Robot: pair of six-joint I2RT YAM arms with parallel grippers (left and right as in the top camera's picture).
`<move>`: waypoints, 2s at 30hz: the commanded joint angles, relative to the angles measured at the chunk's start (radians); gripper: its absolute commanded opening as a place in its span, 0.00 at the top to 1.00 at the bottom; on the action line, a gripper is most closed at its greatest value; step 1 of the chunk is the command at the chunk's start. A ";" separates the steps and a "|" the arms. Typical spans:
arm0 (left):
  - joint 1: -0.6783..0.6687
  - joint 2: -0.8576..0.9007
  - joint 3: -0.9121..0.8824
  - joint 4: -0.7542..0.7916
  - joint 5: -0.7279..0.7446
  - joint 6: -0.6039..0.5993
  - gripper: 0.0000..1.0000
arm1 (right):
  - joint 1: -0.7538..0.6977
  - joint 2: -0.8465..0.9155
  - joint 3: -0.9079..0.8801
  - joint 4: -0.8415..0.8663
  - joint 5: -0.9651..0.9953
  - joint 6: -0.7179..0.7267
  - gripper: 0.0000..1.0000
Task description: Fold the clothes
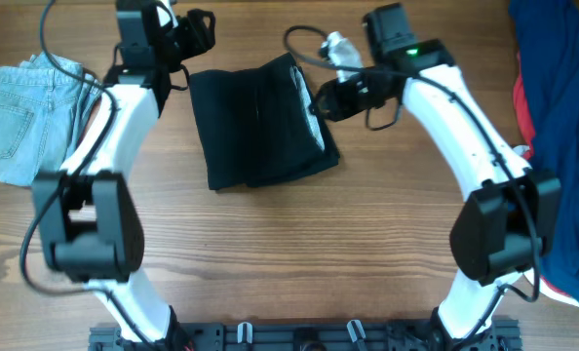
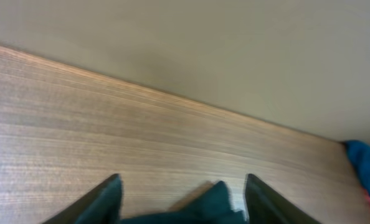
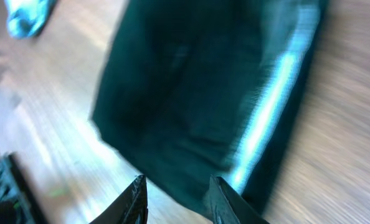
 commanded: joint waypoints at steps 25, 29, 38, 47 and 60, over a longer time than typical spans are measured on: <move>-0.002 0.262 0.006 -1.029 -0.031 0.021 0.45 | 0.082 0.282 -0.010 0.065 0.578 0.182 0.56; -0.022 0.262 0.006 -1.168 -0.031 0.023 0.44 | 0.076 0.282 -0.010 0.111 0.624 0.156 0.55; -0.029 0.144 0.006 -1.155 -0.009 0.053 0.38 | 0.076 0.282 -0.010 0.122 0.624 0.149 0.54; -0.018 0.009 0.006 -0.847 0.107 0.114 0.00 | 0.076 0.282 -0.010 0.122 0.623 0.149 0.50; -0.066 0.165 0.006 -0.653 0.303 0.255 0.00 | 0.076 0.282 -0.010 0.125 0.623 0.150 0.49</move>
